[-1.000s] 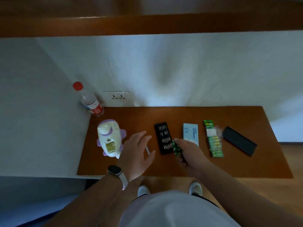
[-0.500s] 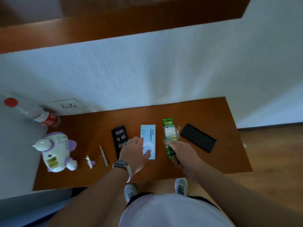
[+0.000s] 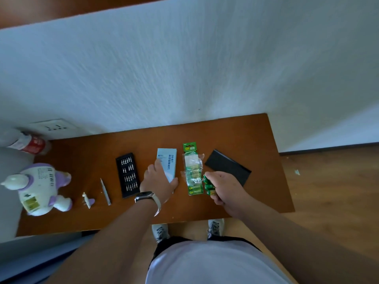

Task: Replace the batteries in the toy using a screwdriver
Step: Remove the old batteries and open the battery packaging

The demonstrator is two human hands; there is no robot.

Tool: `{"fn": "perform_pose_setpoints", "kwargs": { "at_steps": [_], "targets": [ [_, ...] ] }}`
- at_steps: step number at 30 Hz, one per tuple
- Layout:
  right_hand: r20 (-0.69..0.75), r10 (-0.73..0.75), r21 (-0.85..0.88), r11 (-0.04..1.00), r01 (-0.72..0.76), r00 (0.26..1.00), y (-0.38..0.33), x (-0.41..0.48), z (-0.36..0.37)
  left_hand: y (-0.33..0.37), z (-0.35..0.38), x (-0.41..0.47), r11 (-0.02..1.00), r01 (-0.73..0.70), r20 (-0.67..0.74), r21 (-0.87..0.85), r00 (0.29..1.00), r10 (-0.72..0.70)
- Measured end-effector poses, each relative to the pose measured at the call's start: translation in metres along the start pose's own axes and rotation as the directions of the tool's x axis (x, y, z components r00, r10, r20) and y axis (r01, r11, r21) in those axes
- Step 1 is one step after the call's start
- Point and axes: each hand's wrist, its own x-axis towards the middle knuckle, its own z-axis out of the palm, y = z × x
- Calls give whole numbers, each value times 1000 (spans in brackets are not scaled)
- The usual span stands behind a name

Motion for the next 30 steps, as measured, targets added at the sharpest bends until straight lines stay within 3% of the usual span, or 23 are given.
{"fn": "perform_pose_setpoints", "kwargs": {
  "at_steps": [4, 7, 11, 13, 17, 19, 24, 30],
  "targets": [
    [-41, 29, 16, 999, -28, 999, -1, -4, -3, 0, -6, 4, 993, 45, -4, -113, 999, -46],
    [-49, 31, 49, 998, -29, 998, -4, -10, 1, -6, -17, -4, 940, 35, -36, -340, 998, -50],
    [-24, 16, 82, 997, -14, 1000, -14, -21, 13, -4, -55, -29, 652, -26, -2, -758, 999, 37],
    [-10, -4, 112, 994, 5, 1000, -22, -27, 19, 1, -80, -46, 522, -64, 4, -851, 992, 127],
    [45, -80, 167, 983, 71, 996, -41, -43, 31, 5, -128, -74, 289, -50, 42, -956, 952, 304],
    [99, -128, 173, 979, 110, 987, -48, -50, 38, 5, -146, -83, 219, -31, 58, -975, 920, 388],
    [128, -275, 93, 960, 265, 953, -55, -68, 52, 7, -158, -94, 188, -49, 59, -981, 849, 526],
    [145, -343, 74, 939, 335, 928, -56, -79, 55, 6, -167, -105, 156, -28, 53, -987, 871, 489]
  ]
}}
